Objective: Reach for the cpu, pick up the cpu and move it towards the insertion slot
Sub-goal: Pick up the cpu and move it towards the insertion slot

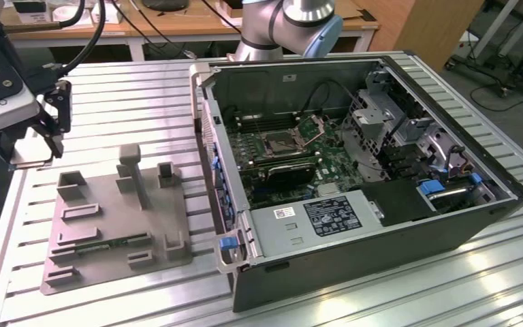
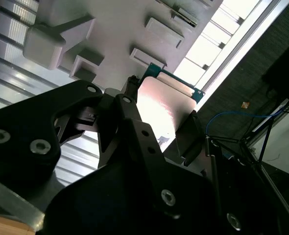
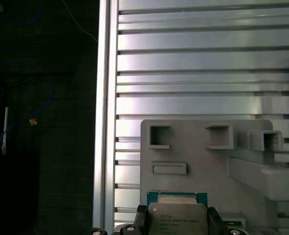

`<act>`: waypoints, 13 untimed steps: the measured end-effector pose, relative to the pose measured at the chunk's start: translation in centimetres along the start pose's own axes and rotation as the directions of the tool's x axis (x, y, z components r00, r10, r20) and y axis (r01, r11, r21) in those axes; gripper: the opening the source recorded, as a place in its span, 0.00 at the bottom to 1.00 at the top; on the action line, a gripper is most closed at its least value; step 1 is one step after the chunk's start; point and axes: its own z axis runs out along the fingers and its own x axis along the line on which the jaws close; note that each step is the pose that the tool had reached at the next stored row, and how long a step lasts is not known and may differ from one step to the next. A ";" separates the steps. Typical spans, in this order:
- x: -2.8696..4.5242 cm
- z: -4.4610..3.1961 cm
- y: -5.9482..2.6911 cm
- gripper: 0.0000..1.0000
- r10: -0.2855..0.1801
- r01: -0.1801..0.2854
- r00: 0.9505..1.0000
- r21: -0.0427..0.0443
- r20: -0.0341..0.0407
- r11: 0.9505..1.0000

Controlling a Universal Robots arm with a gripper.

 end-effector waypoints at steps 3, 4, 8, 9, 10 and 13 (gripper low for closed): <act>0.00 -0.04 0.00 0.55 0.000 0.000 1.000 0.000 0.000 1.000; 0.00 -0.07 0.00 0.55 0.000 0.000 1.000 0.000 0.000 1.000; 0.00 -0.28 0.01 0.55 0.000 0.000 1.000 0.000 0.000 1.000; 0.00 -0.36 0.02 0.55 0.000 0.000 1.000 0.000 0.000 1.000; -0.01 -0.45 0.02 0.55 0.000 0.000 1.000 0.000 0.000 1.000; -0.01 -0.69 0.03 0.55 0.000 0.000 1.000 0.000 0.000 1.000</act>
